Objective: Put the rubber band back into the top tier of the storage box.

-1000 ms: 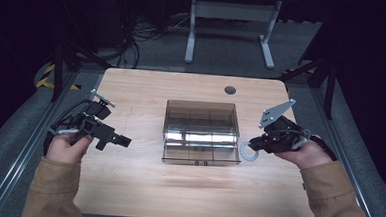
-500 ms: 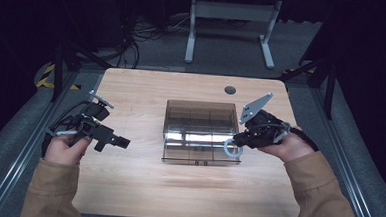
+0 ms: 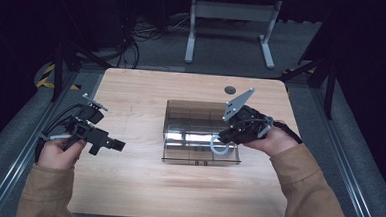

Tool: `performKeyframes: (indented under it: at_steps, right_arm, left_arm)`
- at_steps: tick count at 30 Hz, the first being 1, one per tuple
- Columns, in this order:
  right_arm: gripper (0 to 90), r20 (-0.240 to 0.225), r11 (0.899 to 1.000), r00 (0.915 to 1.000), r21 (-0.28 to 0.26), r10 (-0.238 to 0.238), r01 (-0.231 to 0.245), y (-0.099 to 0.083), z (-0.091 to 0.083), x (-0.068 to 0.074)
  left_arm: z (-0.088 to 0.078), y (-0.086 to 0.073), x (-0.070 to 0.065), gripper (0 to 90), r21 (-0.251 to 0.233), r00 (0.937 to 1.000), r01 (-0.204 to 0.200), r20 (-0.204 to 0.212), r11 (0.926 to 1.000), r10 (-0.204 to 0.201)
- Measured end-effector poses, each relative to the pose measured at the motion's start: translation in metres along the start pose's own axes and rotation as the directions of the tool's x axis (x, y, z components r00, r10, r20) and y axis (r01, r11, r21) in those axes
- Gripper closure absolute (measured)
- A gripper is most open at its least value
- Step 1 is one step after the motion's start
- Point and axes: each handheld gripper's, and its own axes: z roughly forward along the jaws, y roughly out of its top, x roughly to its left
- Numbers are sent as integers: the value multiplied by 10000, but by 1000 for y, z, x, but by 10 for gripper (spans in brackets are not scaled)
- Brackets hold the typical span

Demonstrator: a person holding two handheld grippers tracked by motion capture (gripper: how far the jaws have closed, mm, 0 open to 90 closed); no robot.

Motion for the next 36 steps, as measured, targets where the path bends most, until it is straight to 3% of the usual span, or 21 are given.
performKeyframes:
  at_steps: [5, 12, 26, 36]
  right_arm:
    - [814, -12, 10000, 10000, 15, -68, 68, 8, 5, 0]
    - [814, 91, 9997, 9997, 34, 241, -241, 18, 11, -1]
    - [814, 42, 10000, 10000, 52, -12, 12, 29, 27, 0]
    - [815, -46, 9988, 9999, 472, 112, -110, 29, 47, -1]
  left_arm:
    - [-1, -2, 1, 165, 9, 10000, 37, -30, 10000, -37]
    - [-1, -2, 1, 165, 22, 10000, 2, -24, 10000, -2]
    - [0, -1, 0, 165, 20, 10000, 20, 3, 10000, -20]
    - [0, -1, 0, 165, 20, 10000, 14, 6, 10000, -14]
